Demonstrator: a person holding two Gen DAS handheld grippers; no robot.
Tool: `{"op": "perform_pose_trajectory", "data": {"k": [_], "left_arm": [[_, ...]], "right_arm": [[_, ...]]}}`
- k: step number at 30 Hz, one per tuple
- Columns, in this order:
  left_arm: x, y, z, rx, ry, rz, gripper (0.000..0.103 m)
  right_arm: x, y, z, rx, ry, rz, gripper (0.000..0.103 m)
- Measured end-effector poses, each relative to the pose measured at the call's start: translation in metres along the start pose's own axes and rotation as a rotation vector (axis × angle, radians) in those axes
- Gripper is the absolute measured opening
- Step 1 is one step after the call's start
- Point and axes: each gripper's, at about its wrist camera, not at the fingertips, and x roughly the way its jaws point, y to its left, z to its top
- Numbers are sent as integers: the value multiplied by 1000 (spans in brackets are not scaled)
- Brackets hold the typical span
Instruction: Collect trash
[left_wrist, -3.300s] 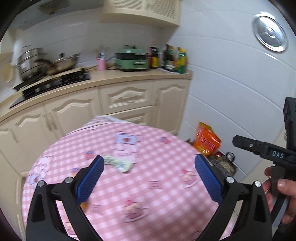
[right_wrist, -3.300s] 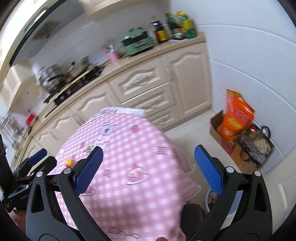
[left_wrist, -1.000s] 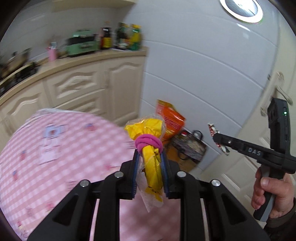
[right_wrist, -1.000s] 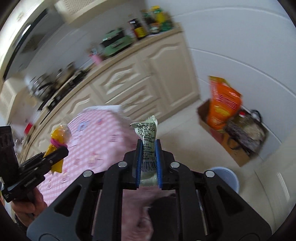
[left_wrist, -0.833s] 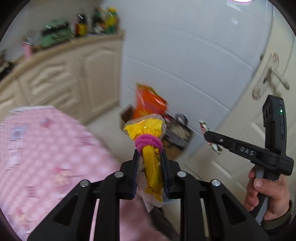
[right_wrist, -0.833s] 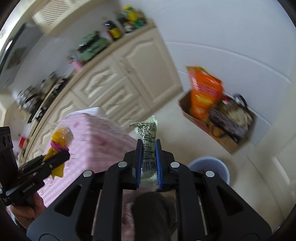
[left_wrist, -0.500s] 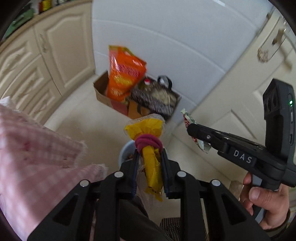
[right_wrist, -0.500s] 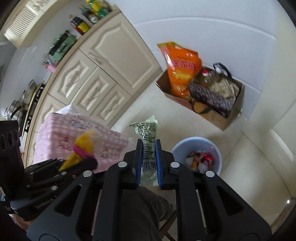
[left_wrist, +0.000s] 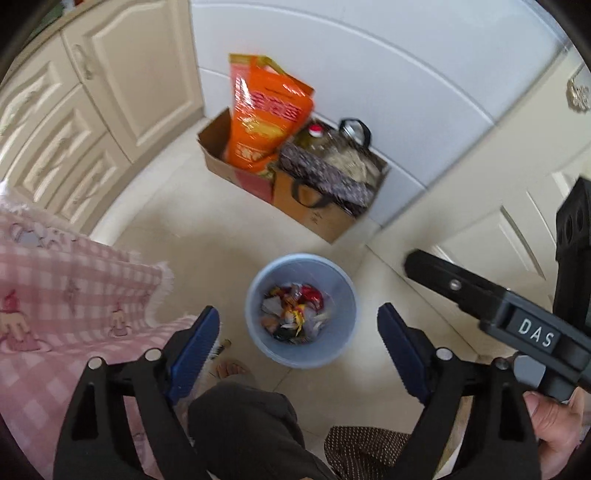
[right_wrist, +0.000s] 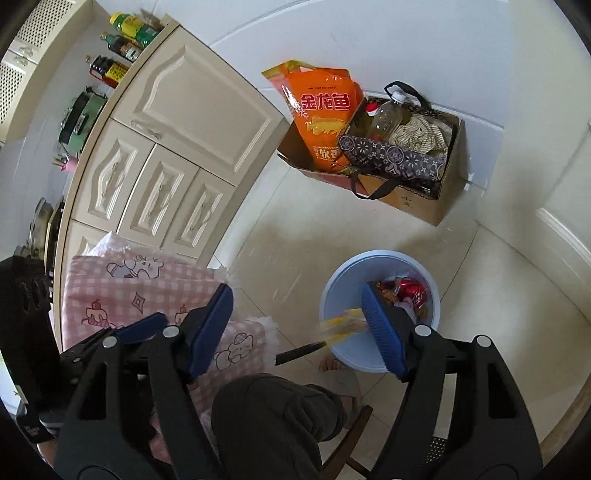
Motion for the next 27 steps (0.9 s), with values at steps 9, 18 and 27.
{"op": "perform_pose_trajectory", "data": {"k": [9,18,27], "left_arm": [[-71,12,-13,-33,-173,37,90],[-156,24,-51,-49,-377,122,93],[-250,74,-112,-184,-572,288,95]], "right_arm": [[-33,25,-8,-45,-60,-56,97],[-76,92,-26,-159,-133,-4,97],[-119,215,-67,-392,-197,124,97]]}}
